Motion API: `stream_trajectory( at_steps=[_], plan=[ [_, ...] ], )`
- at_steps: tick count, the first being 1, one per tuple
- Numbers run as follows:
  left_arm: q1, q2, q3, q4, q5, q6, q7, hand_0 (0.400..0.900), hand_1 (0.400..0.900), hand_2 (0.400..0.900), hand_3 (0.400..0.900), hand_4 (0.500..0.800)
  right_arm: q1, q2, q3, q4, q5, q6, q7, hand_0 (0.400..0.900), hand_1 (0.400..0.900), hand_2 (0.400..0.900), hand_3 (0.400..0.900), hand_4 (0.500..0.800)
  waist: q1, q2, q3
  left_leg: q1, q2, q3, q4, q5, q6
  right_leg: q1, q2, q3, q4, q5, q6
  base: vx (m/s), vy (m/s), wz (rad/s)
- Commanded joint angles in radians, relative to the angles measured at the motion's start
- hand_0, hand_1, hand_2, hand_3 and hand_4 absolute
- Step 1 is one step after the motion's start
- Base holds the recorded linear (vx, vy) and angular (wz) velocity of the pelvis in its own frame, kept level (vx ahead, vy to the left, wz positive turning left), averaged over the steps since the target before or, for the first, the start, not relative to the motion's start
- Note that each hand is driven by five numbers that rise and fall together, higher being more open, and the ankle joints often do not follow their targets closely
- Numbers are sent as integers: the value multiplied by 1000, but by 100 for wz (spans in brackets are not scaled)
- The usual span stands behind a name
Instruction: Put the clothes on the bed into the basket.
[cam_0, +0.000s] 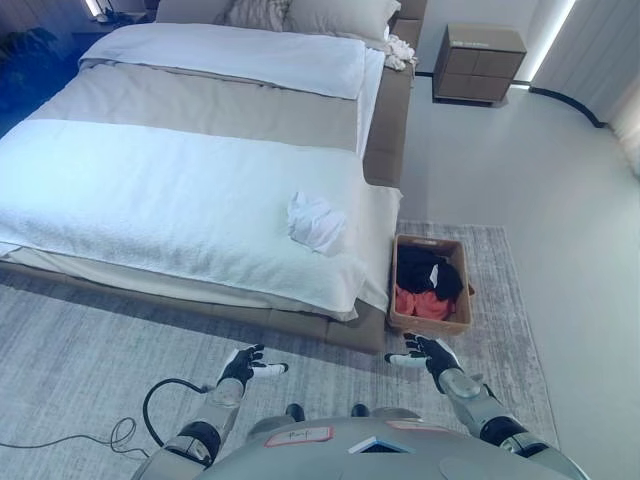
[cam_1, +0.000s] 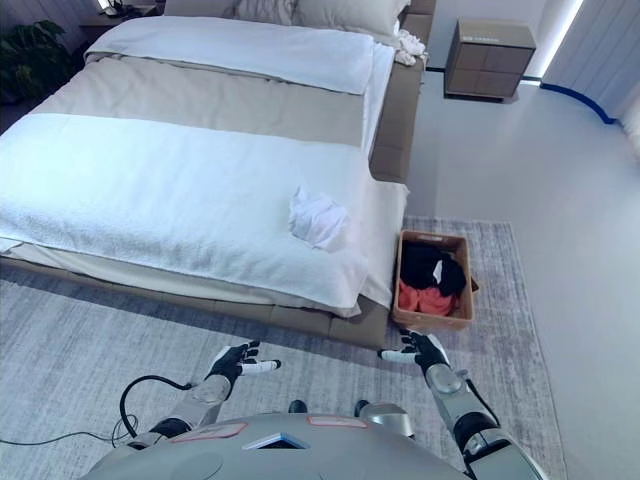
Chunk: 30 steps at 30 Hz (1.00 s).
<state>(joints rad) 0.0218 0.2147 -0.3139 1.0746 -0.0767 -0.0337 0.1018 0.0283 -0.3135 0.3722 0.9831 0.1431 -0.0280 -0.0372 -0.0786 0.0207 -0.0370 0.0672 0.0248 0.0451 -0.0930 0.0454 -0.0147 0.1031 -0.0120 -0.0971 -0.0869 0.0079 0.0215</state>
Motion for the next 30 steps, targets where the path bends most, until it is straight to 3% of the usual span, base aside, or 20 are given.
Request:
stream_trajectory(
  at_steps=[1,10,22,27,30],
  plan=[
    [-56,20,48,34,-21,-47,29,900,900,900,900,800,-78,-14,-22,9,14,-66,-25,900,900,900,900,800,10,-52,-45,-45,-13,4,6,-35,-28,-30,-57,32,0,-21,64,15,-9,4],
    [-56,19,24,12,-11,-50,14,900,900,900,900,800,-82,-20,-26,12,26,-63,-17,900,900,900,900,800,13,-41,-47,-29,-16,-10,6,-41,-26,-11,-57,20,0,-32,59,15,-11,4],
    [-62,23,41,13,-25,-44,25,900,900,900,900,800,-87,-48,-33,-25,25,-66,-24,900,900,900,900,800,15,-36,-16,-42,5,-20,38,-40,-40,-12,-37,17,6,-49,39,-4,-52,3],
    [-75,12,11,2,-30,-47,4,900,900,900,900,800,-101,-59,-18,-28,26,-72,-20,900,900,900,900,800,15,-49,30,-106,21,-40,160,-62,-56,-26,-18,21,21,-55,17,-39,-136,9],
    [-80,11,21,-17,-58,-48,3,900,900,900,900,800,-103,-72,-15,-40,34,-74,-21,900,900,900,900,800,27,-59,83,-202,-3,-58,381,-85,-69,-2,-16,16,20,-57,-2,-14,-133,5]
  ],
)
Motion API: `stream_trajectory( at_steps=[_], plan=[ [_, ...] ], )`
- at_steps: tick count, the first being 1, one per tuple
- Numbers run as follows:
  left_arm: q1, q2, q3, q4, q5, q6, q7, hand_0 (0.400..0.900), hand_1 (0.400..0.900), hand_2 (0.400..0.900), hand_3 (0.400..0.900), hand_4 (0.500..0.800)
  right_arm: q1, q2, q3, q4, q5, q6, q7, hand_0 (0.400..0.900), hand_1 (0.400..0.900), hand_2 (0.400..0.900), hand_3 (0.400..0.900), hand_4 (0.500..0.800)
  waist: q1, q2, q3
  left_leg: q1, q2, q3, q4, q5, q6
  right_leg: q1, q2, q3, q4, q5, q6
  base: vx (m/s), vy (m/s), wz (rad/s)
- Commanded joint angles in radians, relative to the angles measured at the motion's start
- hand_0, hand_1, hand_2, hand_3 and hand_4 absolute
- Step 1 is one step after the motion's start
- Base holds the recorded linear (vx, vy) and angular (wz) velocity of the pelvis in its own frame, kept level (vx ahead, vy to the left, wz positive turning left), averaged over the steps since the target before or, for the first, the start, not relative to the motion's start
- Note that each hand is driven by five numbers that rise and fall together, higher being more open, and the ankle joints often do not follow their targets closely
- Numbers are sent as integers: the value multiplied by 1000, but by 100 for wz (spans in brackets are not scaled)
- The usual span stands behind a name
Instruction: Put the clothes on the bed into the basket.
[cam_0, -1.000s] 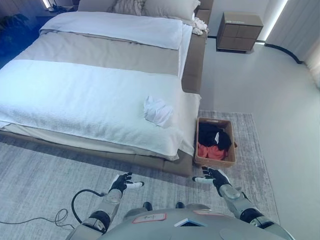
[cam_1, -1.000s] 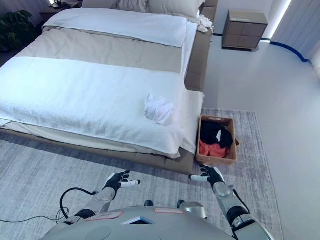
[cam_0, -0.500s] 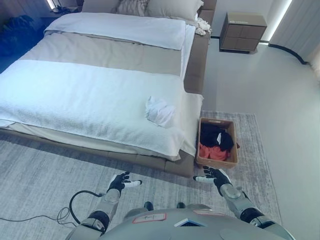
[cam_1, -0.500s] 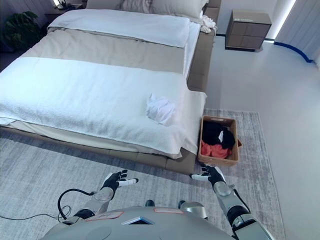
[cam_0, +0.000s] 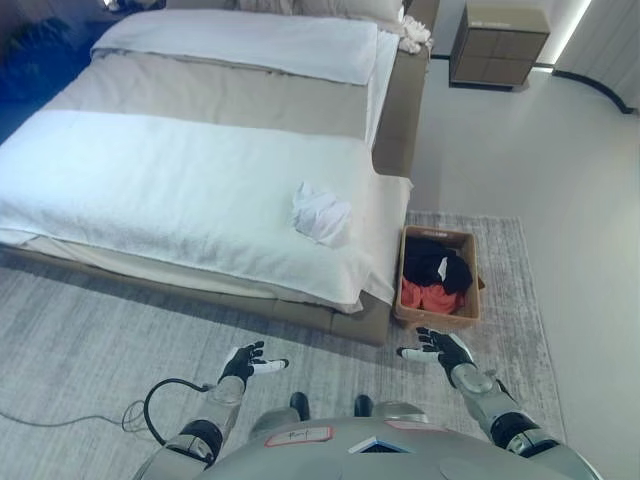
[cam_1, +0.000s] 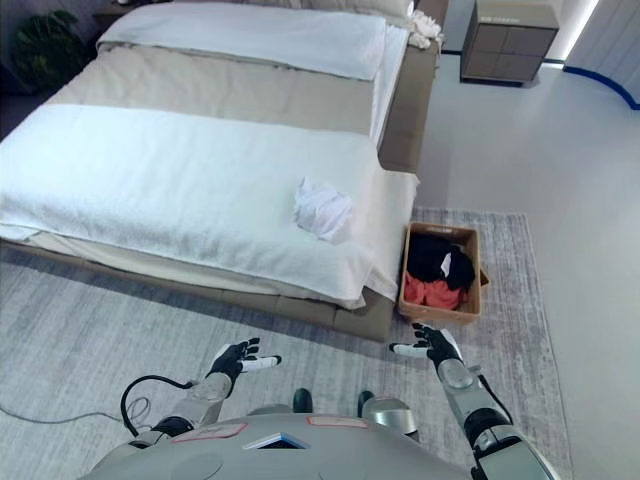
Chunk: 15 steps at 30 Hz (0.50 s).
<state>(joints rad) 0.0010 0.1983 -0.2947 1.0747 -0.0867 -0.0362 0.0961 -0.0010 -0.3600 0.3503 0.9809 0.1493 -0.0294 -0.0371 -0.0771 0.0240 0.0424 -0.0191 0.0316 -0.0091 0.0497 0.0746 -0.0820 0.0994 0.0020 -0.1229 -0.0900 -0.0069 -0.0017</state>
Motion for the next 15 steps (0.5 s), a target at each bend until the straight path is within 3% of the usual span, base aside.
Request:
stream_trajectory(
  at_steps=[1,3,6,9,10,11,15],
  plan=[
    [-63,26,6,-20,-56,-45,10,900,900,900,900,800,-75,-30,4,-37,31,-72,-22,900,900,900,900,800,29,-64,17,-147,-17,-9,306,-109,-3,14,-30,36,21,-42,16,12,-79,3],
    [-75,19,-2,-16,-66,-45,11,900,900,900,900,800,-82,-41,-3,-38,36,-69,-32,900,900,900,900,800,29,-57,37,-187,-31,-31,320,-59,-4,24,-26,28,16,-46,12,34,-25,2],
    [-76,19,-4,-38,-84,-47,16,900,900,900,900,800,-96,-52,-11,-35,45,-70,-44,900,900,900,900,800,27,-49,38,-239,-32,-13,196,-33,7,18,-24,23,12,-43,19,115,15,0],
    [-92,11,-16,-28,-97,-49,35,900,900,900,900,800,-129,-58,3,-26,46,-71,-55,900,900,900,900,800,36,-32,47,-271,9,-26,-18,57,6,10,-13,33,8,-47,29,147,56,-10],
    [-92,11,-16,-28,-97,-49,35,900,900,900,900,800,-129,-58,3,-26,46,-71,-55,900,900,900,900,800,36,-33,48,-268,9,-25,-22,59,6,11,-14,33,8,-48,29,209,109,-19],
    [-99,4,-16,-21,-109,-54,49,900,900,900,900,800,-152,-61,11,-22,46,-75,-64,900,900,900,900,800,41,-17,50,-308,26,-28,-134,99,-16,17,-8,47,4,-64,37,260,141,-26],
    [-104,1,-11,-16,-119,-57,61,900,900,900,900,800,-181,-50,32,-18,45,-76,-66,900,900,900,900,800,56,-1,41,-344,68,29,-137,131,-45,60,-7,92,3,-88,49,301,153,-47]
  ],
)
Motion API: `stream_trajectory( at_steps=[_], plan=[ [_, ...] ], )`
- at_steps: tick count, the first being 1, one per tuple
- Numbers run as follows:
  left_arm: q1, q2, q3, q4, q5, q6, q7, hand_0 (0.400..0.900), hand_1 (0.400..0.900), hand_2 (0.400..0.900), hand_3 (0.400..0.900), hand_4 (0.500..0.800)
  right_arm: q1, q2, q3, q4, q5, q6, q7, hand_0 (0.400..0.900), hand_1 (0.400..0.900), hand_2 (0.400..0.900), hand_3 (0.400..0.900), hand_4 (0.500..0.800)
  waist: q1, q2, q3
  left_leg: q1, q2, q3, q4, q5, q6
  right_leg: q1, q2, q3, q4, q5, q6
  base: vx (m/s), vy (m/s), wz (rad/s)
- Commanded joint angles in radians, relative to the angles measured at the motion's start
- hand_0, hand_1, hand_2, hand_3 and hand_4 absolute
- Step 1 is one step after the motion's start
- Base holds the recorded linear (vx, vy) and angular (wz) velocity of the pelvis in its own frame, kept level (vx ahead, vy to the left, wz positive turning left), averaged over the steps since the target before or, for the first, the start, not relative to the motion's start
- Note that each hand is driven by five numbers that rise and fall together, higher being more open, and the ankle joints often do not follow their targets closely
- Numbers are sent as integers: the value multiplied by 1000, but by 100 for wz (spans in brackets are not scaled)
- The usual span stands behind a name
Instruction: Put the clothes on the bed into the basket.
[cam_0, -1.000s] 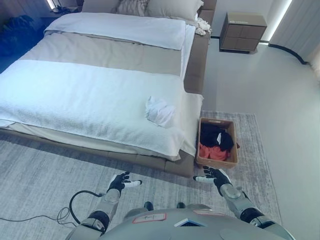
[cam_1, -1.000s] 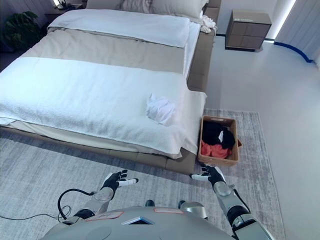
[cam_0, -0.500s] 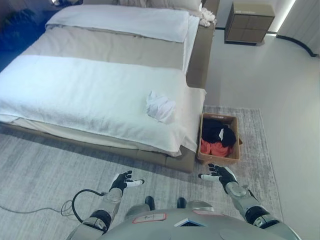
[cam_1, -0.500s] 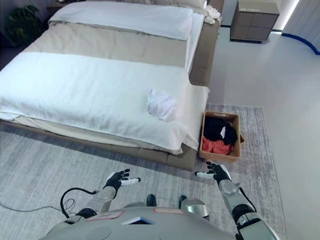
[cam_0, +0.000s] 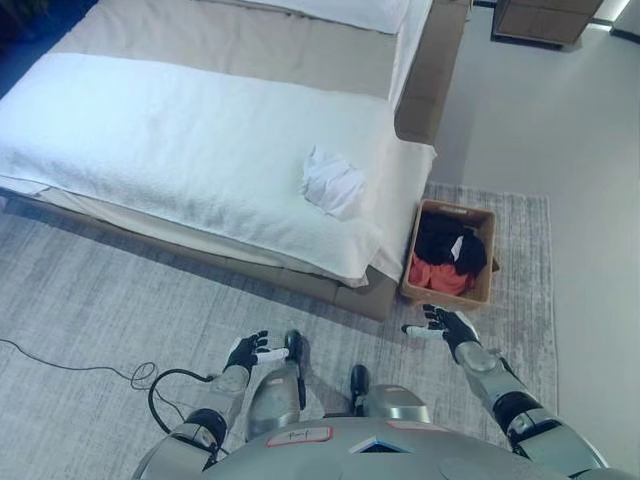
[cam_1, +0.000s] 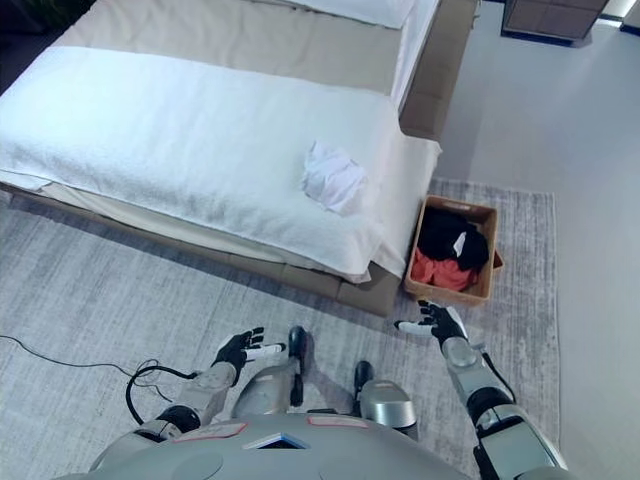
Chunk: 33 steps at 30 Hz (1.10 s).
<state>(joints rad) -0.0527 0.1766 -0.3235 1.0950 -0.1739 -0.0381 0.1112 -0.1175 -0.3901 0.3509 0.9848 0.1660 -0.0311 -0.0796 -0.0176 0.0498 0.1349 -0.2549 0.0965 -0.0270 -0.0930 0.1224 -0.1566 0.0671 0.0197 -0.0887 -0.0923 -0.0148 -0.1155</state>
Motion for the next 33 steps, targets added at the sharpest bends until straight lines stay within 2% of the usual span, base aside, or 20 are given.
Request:
stream_trajectory(
  at_steps=[1,4,6,8,9,11,12,14,16,18,19,21,22,24,26,28,29,33],
  plan=[
    [-51,22,21,-36,-36,-57,52,900,900,900,900,800,-71,-18,31,-26,28,-74,-21,900,900,900,900,800,7,-26,-60,-92,8,62,6,99,29,117,-34,71,5,-92,171,316,199,-50],
    [-55,27,30,-26,-45,-53,57,900,900,900,900,800,-60,-5,34,-40,29,-68,-9,900,900,900,900,800,19,-33,-98,-49,-12,107,6,130,49,189,-99,65,19,-132,198,562,348,-27],
    [-55,49,28,-36,-35,-53,53,900,900,900,900,800,-45,11,35,-41,31,-61,0,900,900,900,900,800,32,-61,-131,-12,-40,121,21,98,84,178,-157,66,106,-120,221,608,310,-35],
    [-51,69,23,-63,-15,-51,44,900,900,900,900,800,-32,26,32,-37,34,-61,12,900,900,900,900,800,40,-87,-157,-4,-71,133,56,51,120,133,-190,80,212,-58,239,454,252,-17],
    [-52,81,23,-81,-16,-50,40,900,900,900,900,800,-31,29,33,-50,34,-61,15,900,900,900,900,800,42,-99,-157,-9,-89,134,82,28,138,91,-207,86,290,14,246,347,263,0],
    [-63,101,20,-101,-16,-45,34,900,900,900,900,800,-37,30,27,-54,35,-61,7,900,900,900,900,800,45,-110,-146,-9,-112,128,118,-20,173,-12,-220,90,496,121,240,270,275,-1],
    [-68,108,18,-111,-17,-44,37,900,900,900,900,800,-44,32,21,-68,36,-62,-4,900,900,900,900,800,43,-113,-136,-1,-126,134,124,-37,188,-43,-231,62,556,174,234,232,278,-3],
    [-82,116,12,-112,-17,-41,45,900,900,900,900,800,-67,27,38,-95,8,-64,-25,900,900,900,900,800,39,-107,-110,39,-129,125,102,-52,201,-140,-234,17,627,167,216,217,226,1],
    [-124,127,1,-106,-26,-43,63,900,900,900,900,800,-137,7,63,-131,-47,-61,-69,900,900,900,900,800,35,-94,-63,83,-122,108,64,-54,197,-224,-229,-49,589,77,192,142,110,0],
    [-157,126,-14,-90,-23,-45,75,900,900,900,900,800,-211,-21,89,-156,-116,-53,-108,900,900,900,900,800,34,-87,-28,119,-117,100,38,-60,184,-238,-241,-116,475,23,191,165,17,-1],
    [-164,123,-22,-89,-21,-50,78,900,900,900,900,800,-253,-44,105,-153,-158,-49,-128,900,900,900,900,800,34,-84,-19,127,-112,97,24,-64,174,-244,-243,-123,354,32,202,199,-52,7],
    [-182,119,-33,-83,-20,-56,83,900,900,900,900,800,-321,-61,121,-134,-194,-40,-151,900,900,900,900,800,29,-92,-1,141,-112,88,14,-67,161,-253,-247,-81,200,87,231,187,-97,21],
    [-197,119,-37,-70,-20,-59,86,900,900,900,900,800,-362,-76,129,-111,-203,-38,-161,900,900,900,900,800,22,-95,9,143,-110,83,6,-70,153,-292,-237,-30,123,122,246,162,-114,43],
    [-218,123,-41,-67,-27,-57,87,900,900,900,900,800,-396,-88,133,-104,-211,-28,-172,900,900,900,900,800,4,-105,18,146,-112,61,6,-81,139,-333,-233,59,60,181,272,196,-147,69],
    [-225,125,-36,-70,-29,-52,89,900,900,900,900,800,-375,-110,116,-154,-214,-22,-178,900,900,900,900,800,-6,-119,15,152,-115,27,6,-92,129,-325,-227,96,49,184,276,244,-208,91],
    [-223,114,-34,-63,-26,-55,93,900,900,900,900,800,-371,-122,96,-168,-204,-30,-183,900,900,900,900,800,-8,-127,11,151,-111,0,6,-105,123,-328,-230,71,57,196,277,230,-252,76],
    [-221,112,-34,-61,-27,-56,95,900,900,900,900,800,-368,-130,91,-164,-198,-38,-187,900,900,900,900,800,-12,-122,5,149,-100,-14,6,-106,118,-332,-219,73,73,183,271,242,-302,79],
    [-211,99,-44,-84,-41,-61,95,900,900,900,900,800,-374,-164,63,-187,-179,-60,-204,900,900,900,900,800,-17,-101,20,120,-47,-58,24,-104,93,-357,-196,9,147,113,242,152,-289,65]
  ],
)
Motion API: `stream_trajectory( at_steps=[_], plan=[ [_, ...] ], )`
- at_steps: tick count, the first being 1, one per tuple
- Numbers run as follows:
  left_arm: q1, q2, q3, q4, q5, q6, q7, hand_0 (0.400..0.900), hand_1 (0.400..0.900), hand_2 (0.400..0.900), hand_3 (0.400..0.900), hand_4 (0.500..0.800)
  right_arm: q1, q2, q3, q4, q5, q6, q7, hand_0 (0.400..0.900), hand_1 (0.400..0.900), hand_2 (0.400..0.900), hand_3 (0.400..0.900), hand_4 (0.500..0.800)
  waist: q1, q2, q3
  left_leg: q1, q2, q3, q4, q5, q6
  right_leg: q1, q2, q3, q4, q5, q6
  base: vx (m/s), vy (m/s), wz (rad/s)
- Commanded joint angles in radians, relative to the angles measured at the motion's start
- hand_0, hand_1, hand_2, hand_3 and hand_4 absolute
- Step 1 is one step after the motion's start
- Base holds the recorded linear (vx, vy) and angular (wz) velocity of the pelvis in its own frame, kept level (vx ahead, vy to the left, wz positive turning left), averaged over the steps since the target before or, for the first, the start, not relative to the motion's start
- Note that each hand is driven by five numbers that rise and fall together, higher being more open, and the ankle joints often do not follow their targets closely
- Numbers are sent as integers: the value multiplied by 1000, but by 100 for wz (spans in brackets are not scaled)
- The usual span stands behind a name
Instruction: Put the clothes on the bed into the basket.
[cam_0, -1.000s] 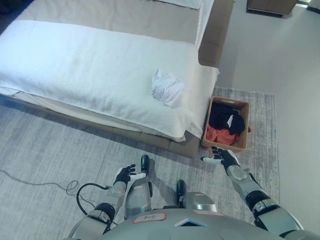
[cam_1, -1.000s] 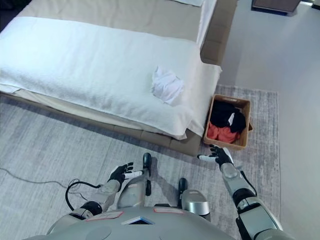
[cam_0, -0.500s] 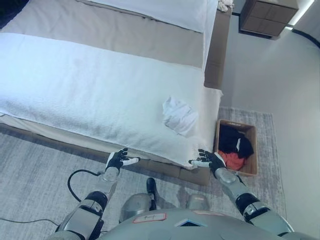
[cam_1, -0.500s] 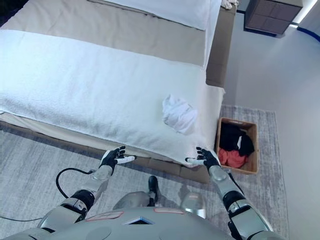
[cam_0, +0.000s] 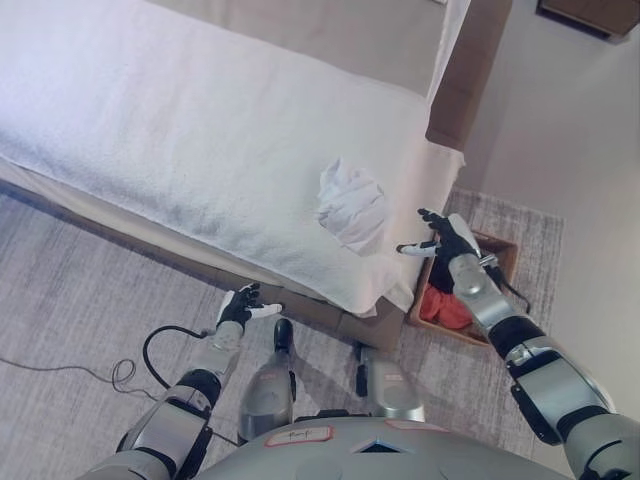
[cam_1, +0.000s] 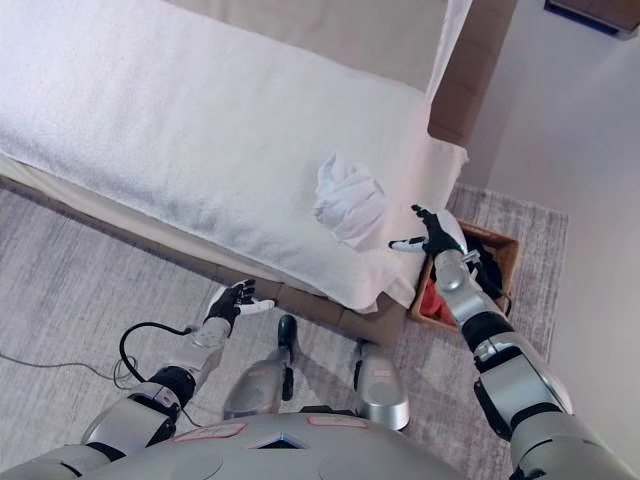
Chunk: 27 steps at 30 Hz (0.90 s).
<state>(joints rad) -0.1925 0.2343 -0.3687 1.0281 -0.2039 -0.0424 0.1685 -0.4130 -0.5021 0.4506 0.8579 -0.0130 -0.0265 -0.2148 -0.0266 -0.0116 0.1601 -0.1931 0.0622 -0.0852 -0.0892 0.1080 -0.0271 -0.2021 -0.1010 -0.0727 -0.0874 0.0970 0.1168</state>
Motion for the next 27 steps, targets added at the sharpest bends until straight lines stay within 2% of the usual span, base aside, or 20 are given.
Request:
stream_trajectory(
  at_steps=[1,5,8,13,18,27],
  plan=[
    [-75,31,-14,-26,-7,-60,36,900,900,900,900,800,-106,-59,-27,-52,0,-66,-71,900,900,900,900,800,-9,-35,6,39,-4,-6,26,-87,-41,-96,-68,-22,144,-2,5,31,-231,38],
    [-86,4,-35,-20,-38,-52,41,900,900,900,900,800,-219,-67,57,3,5,-57,-52,900,900,900,900,800,-3,-37,35,-3,15,-9,44,-83,-51,-109,-48,-47,122,2,1,35,-161,7],
    [-99,-7,-65,-34,-44,-52,42,900,900,900,900,800,-312,-70,126,33,14,-56,-32,900,900,900,900,800,7,-51,67,-43,31,-5,55,-76,-57,-145,-35,-47,120,9,-3,-22,-95,-8],
    [-154,-13,-86,-7,-61,-50,50,900,900,900,900,800,-454,-66,201,80,76,-62,7,900,900,900,900,800,15,-73,118,-94,45,-3,48,-52,-68,-202,-26,-47,116,26,-8,-51,-26,2],
    [-202,-14,-101,0,-78,-60,54,900,900,900,900,800,-550,-40,249,136,117,-67,24,900,900,900,900,800,34,-85,170,-161,37,-13,51,-33,-76,-252,-32,-51,96,49,-6,-57,17,8],
    [-252,-11,-120,11,-97,-71,71,900,900,900,900,800,-657,-1,264,217,145,-65,11,900,900,900,900,800,54,-83,230,-257,14,-37,100,-33,-74,-313,-50,-60,100,64,-4,-35,39,10]
  ],
)
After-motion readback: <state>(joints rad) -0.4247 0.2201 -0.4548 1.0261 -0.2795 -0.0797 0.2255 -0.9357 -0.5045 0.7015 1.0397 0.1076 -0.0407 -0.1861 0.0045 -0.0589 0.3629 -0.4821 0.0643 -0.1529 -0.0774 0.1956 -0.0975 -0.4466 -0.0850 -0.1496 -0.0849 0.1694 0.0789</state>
